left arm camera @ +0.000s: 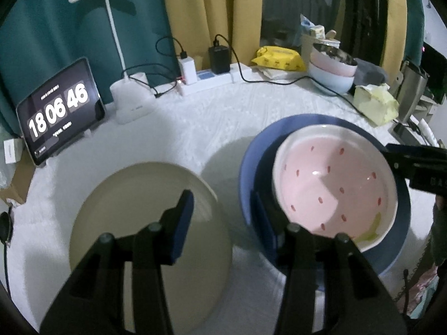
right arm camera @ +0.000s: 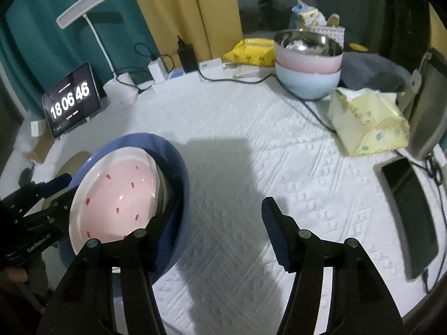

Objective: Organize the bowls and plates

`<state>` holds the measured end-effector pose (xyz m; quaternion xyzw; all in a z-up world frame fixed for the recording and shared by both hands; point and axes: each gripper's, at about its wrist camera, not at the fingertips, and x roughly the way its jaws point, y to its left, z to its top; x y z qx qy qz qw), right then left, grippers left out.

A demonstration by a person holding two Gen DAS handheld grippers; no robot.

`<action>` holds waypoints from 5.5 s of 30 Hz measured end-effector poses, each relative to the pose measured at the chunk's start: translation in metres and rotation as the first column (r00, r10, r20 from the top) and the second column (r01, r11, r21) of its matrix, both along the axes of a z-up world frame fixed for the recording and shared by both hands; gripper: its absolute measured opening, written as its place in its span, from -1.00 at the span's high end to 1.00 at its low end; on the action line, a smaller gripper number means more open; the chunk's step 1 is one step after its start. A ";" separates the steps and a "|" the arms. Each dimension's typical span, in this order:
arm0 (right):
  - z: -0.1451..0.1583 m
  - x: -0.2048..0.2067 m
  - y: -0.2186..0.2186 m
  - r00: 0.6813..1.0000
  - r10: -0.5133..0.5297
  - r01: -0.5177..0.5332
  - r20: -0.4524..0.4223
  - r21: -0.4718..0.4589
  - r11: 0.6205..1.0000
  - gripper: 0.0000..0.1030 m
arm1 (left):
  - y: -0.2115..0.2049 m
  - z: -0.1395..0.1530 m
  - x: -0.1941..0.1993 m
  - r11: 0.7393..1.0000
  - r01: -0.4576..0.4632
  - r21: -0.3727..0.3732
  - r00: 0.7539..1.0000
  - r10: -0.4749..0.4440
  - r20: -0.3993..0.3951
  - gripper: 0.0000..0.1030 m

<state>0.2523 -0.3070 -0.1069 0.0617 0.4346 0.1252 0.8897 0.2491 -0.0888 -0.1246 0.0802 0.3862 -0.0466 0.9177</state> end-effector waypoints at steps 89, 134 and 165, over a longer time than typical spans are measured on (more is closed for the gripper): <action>0.066 -0.015 0.026 0.988 -0.101 0.075 0.121 0.198 0.977 0.84 | 0.022 0.065 -0.007 0.974 0.073 -0.212 0.988 -0.041 0.151 0.78; 0.074 0.018 0.174 0.989 0.111 -0.125 0.101 0.141 0.982 0.84 | 0.163 0.057 -0.023 0.954 -0.146 -0.263 0.974 0.185 0.133 0.78; 0.031 0.050 0.209 0.986 0.165 -0.158 -0.037 0.147 0.976 0.82 | 0.184 0.026 -0.008 0.953 -0.219 -0.208 0.972 0.232 0.041 0.74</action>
